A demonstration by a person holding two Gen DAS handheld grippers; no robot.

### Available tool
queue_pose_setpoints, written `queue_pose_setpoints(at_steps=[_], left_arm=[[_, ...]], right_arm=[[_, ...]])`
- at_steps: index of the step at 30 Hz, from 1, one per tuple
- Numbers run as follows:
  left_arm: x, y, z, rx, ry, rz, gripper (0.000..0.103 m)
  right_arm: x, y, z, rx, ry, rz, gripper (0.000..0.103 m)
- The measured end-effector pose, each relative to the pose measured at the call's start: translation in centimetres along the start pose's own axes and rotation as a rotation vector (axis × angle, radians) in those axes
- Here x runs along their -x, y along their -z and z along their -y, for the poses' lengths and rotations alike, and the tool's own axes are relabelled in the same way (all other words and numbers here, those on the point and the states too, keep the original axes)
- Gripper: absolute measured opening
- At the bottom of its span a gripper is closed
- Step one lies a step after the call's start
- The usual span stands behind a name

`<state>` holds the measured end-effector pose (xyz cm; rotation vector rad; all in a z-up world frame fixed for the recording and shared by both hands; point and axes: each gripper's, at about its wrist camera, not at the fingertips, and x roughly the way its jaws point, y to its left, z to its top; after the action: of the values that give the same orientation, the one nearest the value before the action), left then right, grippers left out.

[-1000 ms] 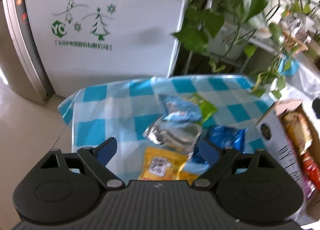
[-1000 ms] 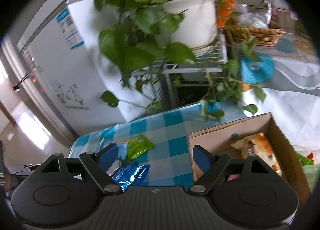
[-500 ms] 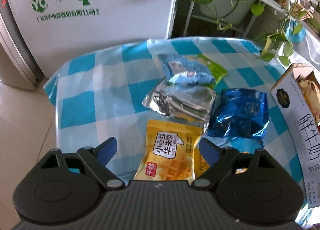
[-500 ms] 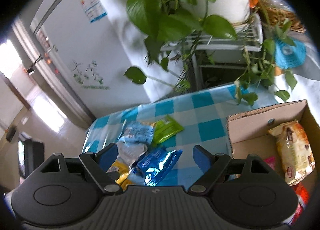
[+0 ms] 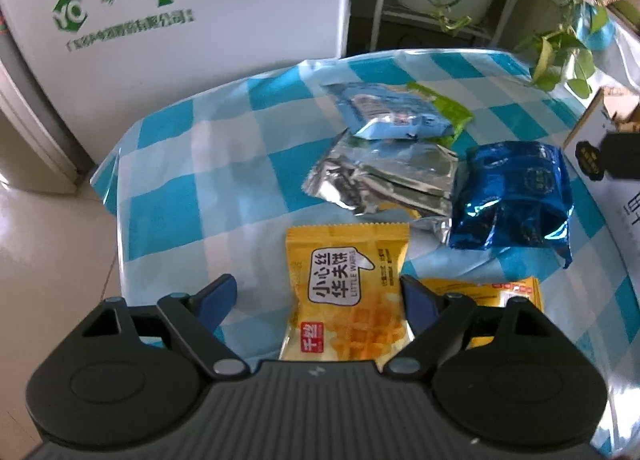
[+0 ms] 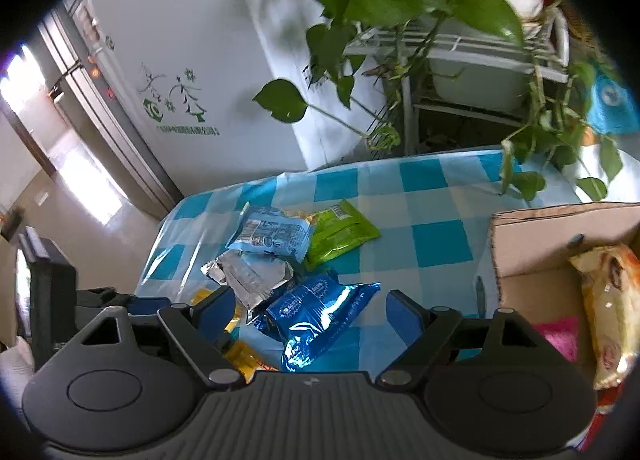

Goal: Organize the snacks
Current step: 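Move the left tool to the yellow waffle bag while the right tool approaches the blue bag, then grasp the yellow waffle bag with the left tool while the right tool grasps the blue bag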

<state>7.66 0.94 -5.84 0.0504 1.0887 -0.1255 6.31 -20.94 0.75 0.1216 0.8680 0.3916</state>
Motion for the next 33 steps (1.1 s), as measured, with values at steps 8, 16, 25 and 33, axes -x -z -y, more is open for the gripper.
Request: queue_pose_setpoints(at_steps=[8,16,25,33], left_arm=[[0.5,0.6,-1.4,-0.001,-0.007,0.008,0.082],[-0.2,0.9,-2.1,0.030,-0.018,-0.008,0.103],[-0.4,0.8,-2.1,0.033,-0.017,-0.020,0.103],[-0.4,1.0,-2.0,0.052,-0.028,-0.008,0.103]], right_arm=[[-3.1,-0.3,-1.0,0.097,0.026,0.000,0.087],[-5.6,-0.1,-1.5,0.180,0.038,-0.045,0.087],[-5.5,1.6,-2.2,0.273,0.002,-0.159,0.087],[-6.7,1.7,-2.4,0.246,0.039,-0.159,0.087]])
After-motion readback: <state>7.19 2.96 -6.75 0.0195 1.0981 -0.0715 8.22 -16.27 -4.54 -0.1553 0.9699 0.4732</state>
